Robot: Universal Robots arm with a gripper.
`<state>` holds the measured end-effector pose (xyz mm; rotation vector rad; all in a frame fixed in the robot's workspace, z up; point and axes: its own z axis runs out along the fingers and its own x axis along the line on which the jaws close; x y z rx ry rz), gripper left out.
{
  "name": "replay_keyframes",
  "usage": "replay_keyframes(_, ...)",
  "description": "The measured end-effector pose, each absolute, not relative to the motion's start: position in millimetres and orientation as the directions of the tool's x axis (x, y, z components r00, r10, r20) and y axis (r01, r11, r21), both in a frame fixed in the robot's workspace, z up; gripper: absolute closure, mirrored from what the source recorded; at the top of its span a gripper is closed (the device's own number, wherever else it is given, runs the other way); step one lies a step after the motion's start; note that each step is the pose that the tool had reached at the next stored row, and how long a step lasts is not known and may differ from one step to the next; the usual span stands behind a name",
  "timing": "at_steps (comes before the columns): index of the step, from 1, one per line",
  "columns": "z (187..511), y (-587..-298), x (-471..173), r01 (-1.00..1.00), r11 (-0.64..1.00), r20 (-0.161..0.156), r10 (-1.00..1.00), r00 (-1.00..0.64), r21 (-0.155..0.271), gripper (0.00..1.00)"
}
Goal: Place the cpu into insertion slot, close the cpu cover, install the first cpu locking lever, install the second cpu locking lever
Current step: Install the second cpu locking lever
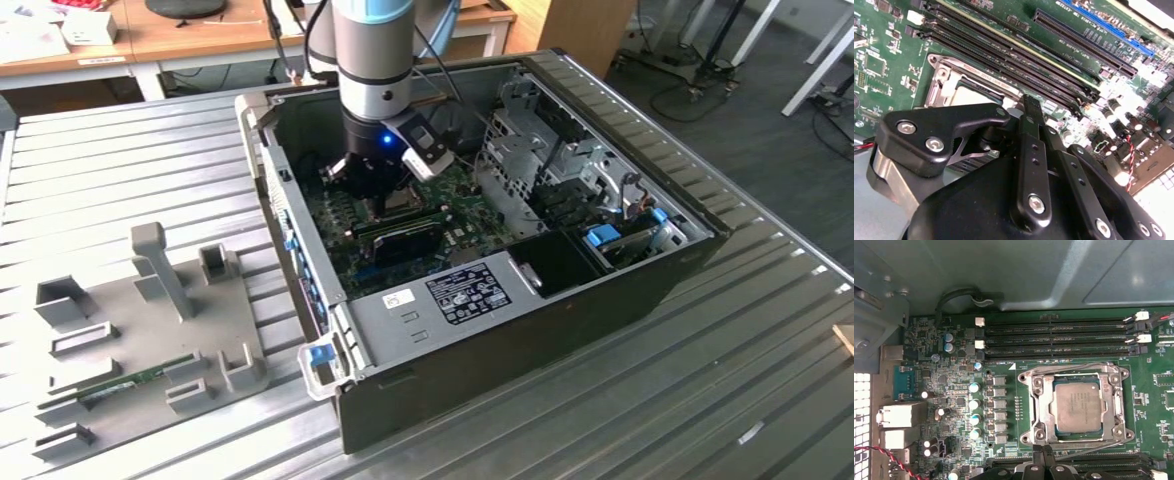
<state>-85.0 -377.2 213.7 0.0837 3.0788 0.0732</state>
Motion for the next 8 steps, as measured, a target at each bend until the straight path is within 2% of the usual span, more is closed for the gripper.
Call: replay_keyframes(8, 212.4, -377.3, -88.8, 0.052, 0.997, -0.07, 0.056, -0.996, 0.05, 0.89)
